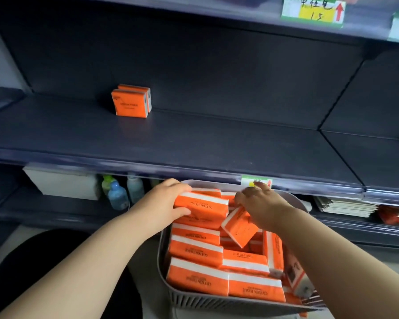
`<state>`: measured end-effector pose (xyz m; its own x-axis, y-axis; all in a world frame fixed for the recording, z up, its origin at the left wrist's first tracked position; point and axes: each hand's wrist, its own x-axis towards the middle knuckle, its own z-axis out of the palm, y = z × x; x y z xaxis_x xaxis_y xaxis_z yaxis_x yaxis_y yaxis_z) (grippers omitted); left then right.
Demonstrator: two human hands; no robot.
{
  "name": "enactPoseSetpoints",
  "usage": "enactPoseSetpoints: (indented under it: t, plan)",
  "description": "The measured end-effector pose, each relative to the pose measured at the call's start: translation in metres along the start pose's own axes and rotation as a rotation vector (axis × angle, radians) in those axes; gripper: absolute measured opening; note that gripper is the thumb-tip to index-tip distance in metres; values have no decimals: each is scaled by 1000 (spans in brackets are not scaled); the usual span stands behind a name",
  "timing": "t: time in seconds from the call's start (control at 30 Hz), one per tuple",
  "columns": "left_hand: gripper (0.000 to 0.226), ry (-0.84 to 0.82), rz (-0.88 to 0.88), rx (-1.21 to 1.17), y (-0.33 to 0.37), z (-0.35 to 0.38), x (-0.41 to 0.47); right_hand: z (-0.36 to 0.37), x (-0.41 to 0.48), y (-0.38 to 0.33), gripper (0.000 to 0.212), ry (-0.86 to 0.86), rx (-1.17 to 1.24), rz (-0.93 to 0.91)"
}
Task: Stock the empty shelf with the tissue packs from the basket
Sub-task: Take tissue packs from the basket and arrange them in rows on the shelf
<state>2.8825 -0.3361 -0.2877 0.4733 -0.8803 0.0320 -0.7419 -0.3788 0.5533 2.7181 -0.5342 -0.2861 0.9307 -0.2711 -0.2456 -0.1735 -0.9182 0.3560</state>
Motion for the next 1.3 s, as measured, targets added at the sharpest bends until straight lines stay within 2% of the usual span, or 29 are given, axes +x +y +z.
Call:
enactPoseSetpoints:
  t: [0.1,0.27,0.37,0.6,0.73,0.9,1.1,1.3]
  plan:
    - [55,-14,5,-27,-6,1,0,-8,5,17,48,-21,176,124]
    - [57,153,4,-32,-9,-18,16,-40,16,48,54,196,587,299]
    - [49,227,5,-59,-12,-40,31,-61,33,49,56,329,714,329]
    - [48,374,-4,-71,-55,-99,71,-107,109,25,42,470,892,317]
    - [53,443,-28,-110,-95,-128,94,-138,173,7,43,499,949,281]
    - [55,486,-77,-111,-154,-151,122,-169,264,-19,46,448,966,239]
    - [56,488,-133,-140,-215,-155,149,-187,356,-43,44,394,865,200]
    - [57,497,-186,-174,-245,-154,163,-189,398,-55,45,369,792,145]
